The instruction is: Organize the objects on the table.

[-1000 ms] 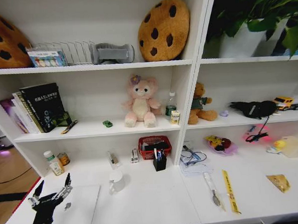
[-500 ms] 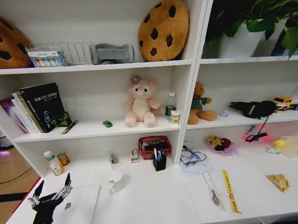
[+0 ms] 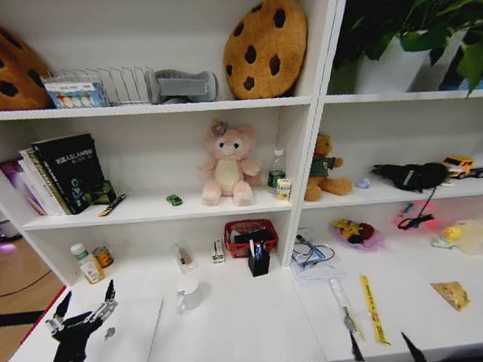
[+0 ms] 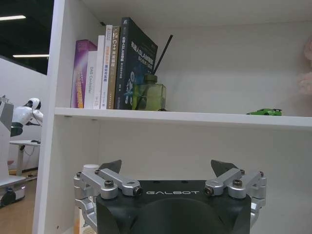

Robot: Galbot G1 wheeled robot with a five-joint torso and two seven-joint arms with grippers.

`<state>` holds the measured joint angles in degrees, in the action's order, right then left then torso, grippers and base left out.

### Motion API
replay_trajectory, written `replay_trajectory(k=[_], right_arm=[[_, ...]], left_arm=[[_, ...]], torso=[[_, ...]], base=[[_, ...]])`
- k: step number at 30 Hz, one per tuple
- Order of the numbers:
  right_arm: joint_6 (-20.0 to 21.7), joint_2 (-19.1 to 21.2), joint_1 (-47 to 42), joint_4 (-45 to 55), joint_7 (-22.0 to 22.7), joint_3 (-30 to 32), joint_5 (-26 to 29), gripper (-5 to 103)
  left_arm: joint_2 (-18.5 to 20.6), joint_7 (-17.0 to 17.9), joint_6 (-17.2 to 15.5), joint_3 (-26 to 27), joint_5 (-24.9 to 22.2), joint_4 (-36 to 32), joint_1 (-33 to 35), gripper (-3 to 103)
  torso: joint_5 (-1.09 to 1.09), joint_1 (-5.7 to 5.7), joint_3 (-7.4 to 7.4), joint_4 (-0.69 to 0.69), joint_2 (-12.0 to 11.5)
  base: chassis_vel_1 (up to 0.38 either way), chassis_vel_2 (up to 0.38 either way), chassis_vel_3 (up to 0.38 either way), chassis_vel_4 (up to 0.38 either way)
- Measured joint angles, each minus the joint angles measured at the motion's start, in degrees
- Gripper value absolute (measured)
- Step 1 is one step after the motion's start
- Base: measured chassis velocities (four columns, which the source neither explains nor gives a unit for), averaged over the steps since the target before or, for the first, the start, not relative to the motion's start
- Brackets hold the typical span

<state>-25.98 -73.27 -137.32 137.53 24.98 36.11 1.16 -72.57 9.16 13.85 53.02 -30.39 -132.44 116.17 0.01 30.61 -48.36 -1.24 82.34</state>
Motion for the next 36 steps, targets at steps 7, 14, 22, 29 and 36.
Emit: replay_trajectory(k=[7, 14, 22, 29, 36], right_arm=[[15.1, 2.4, 11.0, 6.4, -0.7, -0.6, 7.6, 100], [19.4, 4.5, 17.5, 6.4, -0.4, 0.4, 11.8, 100], [16.3, 3.1, 16.2, 5.3, -1.4, 1.1, 10.3, 100], [15.0, 2.8, 15.8, 4.0, -1.2, 1.7, 9.1, 100], [14.0, 3.1, 16.3, 2.4, -1.1, 3.6, 9.7, 100]], left_arm=[[0.0, 0.0, 0.0, 0.0, 0.0, 0.0, 0.0, 100], [0.0, 0.0, 0.0, 0.0, 0.0, 0.0, 0.0, 100], [0.0, 0.0, 0.0, 0.0, 0.0, 0.0, 0.0, 100], [0.0, 0.0, 0.0, 0.0, 0.0, 0.0, 0.0, 100], [0.0, 0.0, 0.0, 0.0, 0.0, 0.0, 0.0, 100]], torso=[[0.00, 0.00, 0.00, -0.01, 0.0], [-0.01, 0.01, 0.00, 0.01, 0.0], [-0.02, 0.01, 0.00, -0.01, 0.0], [-0.02, 0.01, 0.00, 0.00, 0.0], [-0.01, 0.01, 0.00, 0.00, 0.0]], base=[[0.000, 0.000, 0.000, 0.000], [0.000, 0.000, 0.000, 0.000], [0.000, 0.000, 0.000, 0.000], [0.000, 0.000, 0.000, 0.000], [0.000, 0.000, 0.000, 0.000]])
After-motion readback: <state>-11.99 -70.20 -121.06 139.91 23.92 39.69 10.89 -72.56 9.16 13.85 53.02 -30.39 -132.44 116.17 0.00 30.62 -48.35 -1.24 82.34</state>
